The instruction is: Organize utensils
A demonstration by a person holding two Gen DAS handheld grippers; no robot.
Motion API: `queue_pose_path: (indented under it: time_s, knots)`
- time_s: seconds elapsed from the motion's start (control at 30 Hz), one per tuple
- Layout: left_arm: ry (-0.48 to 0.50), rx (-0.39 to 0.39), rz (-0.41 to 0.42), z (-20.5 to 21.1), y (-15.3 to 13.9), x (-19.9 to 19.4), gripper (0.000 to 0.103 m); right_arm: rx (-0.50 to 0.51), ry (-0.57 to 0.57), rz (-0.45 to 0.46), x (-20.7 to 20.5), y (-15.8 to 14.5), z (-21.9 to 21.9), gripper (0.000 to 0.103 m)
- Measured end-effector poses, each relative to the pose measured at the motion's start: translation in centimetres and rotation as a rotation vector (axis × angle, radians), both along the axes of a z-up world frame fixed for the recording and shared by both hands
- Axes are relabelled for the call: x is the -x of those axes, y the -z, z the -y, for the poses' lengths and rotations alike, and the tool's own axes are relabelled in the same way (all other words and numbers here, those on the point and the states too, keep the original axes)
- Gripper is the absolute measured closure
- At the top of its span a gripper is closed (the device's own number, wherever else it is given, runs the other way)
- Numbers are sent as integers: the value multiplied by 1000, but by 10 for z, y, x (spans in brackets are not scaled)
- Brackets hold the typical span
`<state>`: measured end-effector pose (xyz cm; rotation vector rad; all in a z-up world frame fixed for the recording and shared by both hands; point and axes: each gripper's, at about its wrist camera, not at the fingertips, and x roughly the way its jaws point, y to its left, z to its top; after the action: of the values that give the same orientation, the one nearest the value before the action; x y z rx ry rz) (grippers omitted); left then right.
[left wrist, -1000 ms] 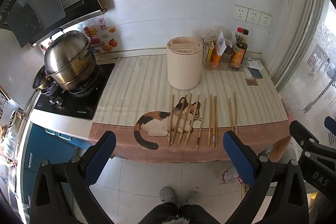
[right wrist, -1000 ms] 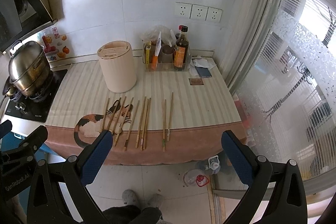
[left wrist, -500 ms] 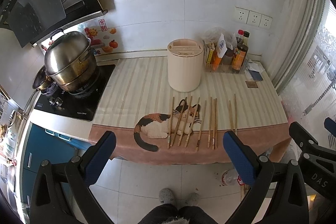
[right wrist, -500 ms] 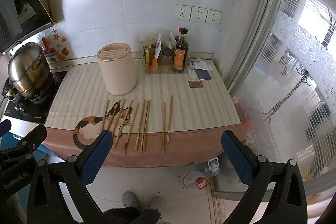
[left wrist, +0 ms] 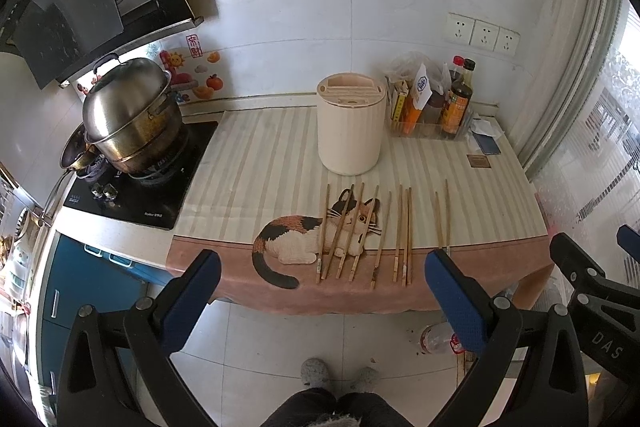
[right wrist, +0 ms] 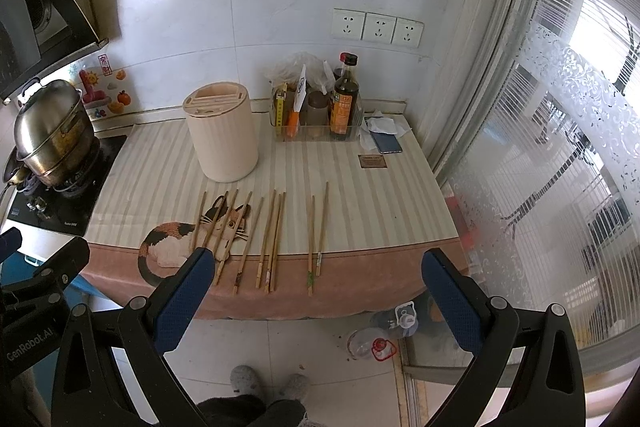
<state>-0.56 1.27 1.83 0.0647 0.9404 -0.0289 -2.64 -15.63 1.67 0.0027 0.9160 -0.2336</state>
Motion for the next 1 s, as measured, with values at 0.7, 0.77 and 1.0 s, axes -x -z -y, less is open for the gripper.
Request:
queue_pose_path:
  time_s: [0.7,0.77,1.0]
  knots:
    - [-59,-52,85,13,6,-4,0,-47,9,35,-12,10,19,0]
    - [-94,-117,129,16,12,-13,0,-60,12,21,-20,20,24,0]
    - [-129,-211,117,9,57,-60,0,-101,5,-77,-70,89,32,0]
